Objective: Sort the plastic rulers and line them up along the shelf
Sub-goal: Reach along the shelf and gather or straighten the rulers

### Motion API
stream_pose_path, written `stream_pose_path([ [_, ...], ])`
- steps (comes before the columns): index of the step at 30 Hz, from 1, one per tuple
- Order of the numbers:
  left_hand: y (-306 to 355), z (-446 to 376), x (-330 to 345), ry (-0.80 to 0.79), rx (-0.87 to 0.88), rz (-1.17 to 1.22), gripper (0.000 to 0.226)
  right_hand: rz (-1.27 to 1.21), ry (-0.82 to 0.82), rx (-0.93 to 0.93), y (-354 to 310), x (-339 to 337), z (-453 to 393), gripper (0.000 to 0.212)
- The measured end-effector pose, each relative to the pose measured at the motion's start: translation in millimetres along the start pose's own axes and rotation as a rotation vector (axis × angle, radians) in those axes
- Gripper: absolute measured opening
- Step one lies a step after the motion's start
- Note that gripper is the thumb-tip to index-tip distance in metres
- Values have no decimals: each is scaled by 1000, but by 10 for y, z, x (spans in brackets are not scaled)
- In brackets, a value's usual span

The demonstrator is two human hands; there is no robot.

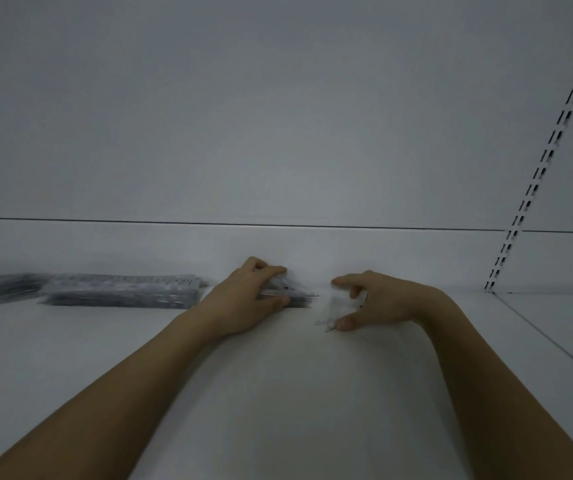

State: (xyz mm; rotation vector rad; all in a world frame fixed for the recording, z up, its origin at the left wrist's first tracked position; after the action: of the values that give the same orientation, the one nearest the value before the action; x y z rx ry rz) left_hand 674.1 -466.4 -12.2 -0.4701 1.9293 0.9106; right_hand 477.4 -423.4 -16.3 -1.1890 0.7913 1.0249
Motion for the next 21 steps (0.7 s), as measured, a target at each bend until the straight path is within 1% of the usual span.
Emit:
stream_pose_path([
  [3, 3, 7, -41, 21, -1, -26, 55, 54, -38, 3, -5, 37, -3, 76],
  [6, 76, 12, -134, 95, 26, -78, 52, 49, -21, 9, -47, 8, 3, 58],
  [8, 147, 24, -173, 126, 46, -79, 49, 23, -3, 23, -38, 0, 4, 50],
  [12, 238, 49, -211, 156, 64, -78, 45, -6, 9, 34, -28, 5, 48, 41],
  [15, 293, 56, -246, 185, 79, -59, 41, -18, 19, 42, -35, 2, 76, 42],
  [17, 319, 58, -283, 214, 87, -55, 38, -46, 66, -6, -73, -28, 72, 39],
  [19, 363, 70, -354, 279, 103, -44, 34, -147, 133, -88, -147, -99, 92, 29],
  [20, 387, 78, -395, 313, 104, -8, 30, -245, 154, -128, -209, -140, 122, 23],
  [21, 398, 81, -421, 328, 87, 77, 25, -353, 161, -164, -286, -174, 152, 19],
])
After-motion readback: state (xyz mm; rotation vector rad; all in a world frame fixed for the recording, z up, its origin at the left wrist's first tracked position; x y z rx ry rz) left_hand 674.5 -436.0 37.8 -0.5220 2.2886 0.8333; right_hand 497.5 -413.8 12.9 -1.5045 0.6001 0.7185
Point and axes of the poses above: each hand's wrist, its own z-axis away from the middle knuckle, its own x-axis out of the palm, y = z × x, the point moved 9 cm from there along -z, towards the middle knuckle, and after that the axes turned 5 degrees about x, right-handed, at the moved point
